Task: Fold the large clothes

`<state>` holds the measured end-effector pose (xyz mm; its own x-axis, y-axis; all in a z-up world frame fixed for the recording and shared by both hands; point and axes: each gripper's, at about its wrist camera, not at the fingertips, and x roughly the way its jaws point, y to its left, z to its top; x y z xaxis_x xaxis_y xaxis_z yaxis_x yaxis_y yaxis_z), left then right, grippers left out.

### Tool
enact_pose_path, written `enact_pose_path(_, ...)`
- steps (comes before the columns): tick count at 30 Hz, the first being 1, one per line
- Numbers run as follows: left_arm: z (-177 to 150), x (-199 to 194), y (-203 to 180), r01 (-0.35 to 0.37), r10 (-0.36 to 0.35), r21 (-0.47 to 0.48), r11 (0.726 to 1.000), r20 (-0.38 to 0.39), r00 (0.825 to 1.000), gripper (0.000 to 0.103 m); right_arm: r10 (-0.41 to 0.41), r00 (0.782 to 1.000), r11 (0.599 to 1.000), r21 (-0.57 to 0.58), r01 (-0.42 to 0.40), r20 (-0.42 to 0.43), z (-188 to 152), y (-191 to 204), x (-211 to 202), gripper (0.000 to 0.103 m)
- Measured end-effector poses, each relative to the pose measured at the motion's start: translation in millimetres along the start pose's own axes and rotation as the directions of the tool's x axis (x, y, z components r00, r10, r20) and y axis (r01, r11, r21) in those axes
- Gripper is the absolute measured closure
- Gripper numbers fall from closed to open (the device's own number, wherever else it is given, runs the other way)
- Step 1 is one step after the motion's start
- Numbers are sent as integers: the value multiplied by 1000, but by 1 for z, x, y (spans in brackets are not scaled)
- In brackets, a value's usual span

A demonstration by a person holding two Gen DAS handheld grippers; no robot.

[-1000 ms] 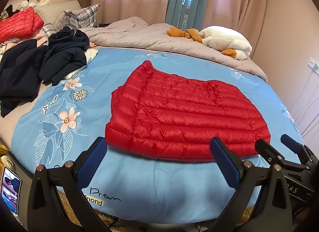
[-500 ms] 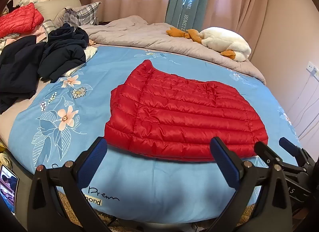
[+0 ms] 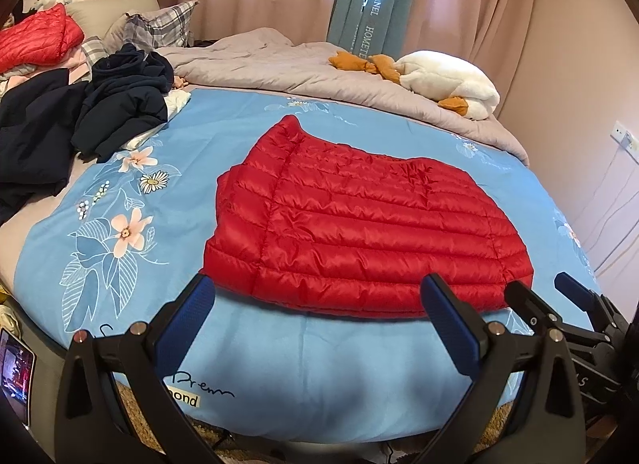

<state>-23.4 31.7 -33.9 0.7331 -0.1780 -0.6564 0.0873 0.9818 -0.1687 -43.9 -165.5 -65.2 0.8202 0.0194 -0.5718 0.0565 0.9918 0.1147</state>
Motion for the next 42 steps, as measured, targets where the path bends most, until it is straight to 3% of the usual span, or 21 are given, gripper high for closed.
enact_pose_path(42, 0, 2, -3, 4, -4, 17, 1000, -12, 1000, 0, -20, 1000, 1000, 12, 20, -8, 0, -4, 2, 1)
